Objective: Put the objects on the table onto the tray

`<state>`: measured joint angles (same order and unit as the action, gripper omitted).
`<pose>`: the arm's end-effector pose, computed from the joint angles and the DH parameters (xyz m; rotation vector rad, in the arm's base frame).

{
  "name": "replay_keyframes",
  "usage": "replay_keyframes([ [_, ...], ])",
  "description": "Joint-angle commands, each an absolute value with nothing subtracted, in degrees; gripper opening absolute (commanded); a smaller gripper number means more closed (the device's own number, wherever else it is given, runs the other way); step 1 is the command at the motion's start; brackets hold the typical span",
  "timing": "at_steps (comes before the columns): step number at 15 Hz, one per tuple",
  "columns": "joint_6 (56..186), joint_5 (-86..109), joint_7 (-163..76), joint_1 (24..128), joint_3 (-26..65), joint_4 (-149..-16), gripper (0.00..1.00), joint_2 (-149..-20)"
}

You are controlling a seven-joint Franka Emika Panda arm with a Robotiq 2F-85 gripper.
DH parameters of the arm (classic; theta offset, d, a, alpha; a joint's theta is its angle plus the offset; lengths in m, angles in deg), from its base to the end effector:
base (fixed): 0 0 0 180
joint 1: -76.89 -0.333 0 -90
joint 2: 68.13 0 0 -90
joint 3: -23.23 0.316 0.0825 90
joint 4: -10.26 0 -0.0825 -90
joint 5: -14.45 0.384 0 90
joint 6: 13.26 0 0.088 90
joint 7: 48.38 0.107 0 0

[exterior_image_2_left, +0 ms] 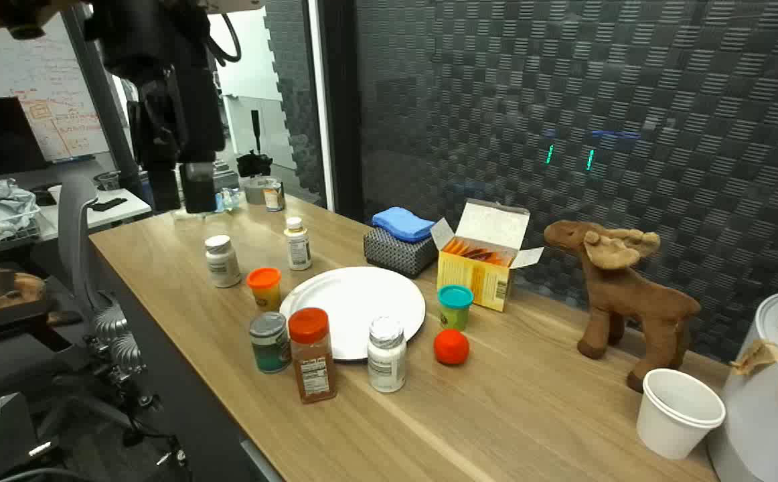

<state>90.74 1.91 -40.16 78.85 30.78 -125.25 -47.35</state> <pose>0.4155 0.0247 0.4518 2.8589 0.0212 -0.2314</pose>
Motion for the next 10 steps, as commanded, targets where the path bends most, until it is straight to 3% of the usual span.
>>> replay_keyframes([
  [1, 90.6, 1.6, -39.8, 77.6, 29.7, -124.9, 1.00, -47.4],
  [10, 90.6, 1.6, -39.8, 77.6, 29.7, -124.5, 1.00, -47.2],
])
